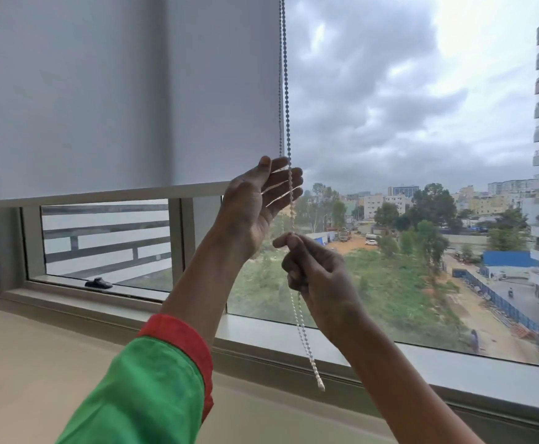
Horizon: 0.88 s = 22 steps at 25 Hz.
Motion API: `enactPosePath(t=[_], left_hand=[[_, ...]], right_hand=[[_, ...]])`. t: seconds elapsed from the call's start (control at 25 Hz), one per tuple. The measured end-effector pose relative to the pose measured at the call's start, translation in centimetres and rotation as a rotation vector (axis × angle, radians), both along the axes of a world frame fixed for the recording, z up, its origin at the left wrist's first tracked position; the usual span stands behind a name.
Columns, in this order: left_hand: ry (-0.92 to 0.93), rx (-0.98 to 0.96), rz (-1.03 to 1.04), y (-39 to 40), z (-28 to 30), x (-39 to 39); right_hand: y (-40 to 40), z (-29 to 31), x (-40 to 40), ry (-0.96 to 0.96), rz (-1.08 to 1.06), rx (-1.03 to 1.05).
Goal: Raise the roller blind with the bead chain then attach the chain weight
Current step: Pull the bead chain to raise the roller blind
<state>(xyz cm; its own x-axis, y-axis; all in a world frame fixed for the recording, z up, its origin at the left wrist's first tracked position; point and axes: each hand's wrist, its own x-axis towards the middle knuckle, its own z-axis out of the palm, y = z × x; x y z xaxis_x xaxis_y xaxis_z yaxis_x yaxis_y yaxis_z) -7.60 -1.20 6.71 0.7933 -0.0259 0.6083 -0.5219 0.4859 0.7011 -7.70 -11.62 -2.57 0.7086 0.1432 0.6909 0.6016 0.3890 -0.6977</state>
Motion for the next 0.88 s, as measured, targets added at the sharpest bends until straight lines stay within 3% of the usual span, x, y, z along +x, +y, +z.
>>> enactPosePath(t=[0.08,0.2,0.44,0.52,0.68,0.88], left_hand=[[-0.005,-0.049,-0.095,-0.6,1.3,-0.2],[-0.026,0.001,-0.015,-1.8,1.4,-0.1],[-0.022,-0.011,0.062,-1.1,-4.1,-0.3],[0.028,0.007,0.076,-0.9,-6.6,-0.7],[0.125,0.027,0.075,-2.2,-10.6,-1.2],[0.123,0.120,0.116,-2.6,-10.7,-0.9]], right_hand=[[-0.1,-1.7,0.3,0.003,0.038,-0.012],[-0.6,-3.3,1.1,0.017,0.124,-0.034],[-3.8,-3.1,3.0,0.169,0.189,-0.306],[-4.3,-1.2,3.3,0.187,0.146,-0.277],[-3.0,5.2,2.4,0.040,0.096,-0.188],[-1.1,8.9,0.6,0.074,0.086,-0.028]])
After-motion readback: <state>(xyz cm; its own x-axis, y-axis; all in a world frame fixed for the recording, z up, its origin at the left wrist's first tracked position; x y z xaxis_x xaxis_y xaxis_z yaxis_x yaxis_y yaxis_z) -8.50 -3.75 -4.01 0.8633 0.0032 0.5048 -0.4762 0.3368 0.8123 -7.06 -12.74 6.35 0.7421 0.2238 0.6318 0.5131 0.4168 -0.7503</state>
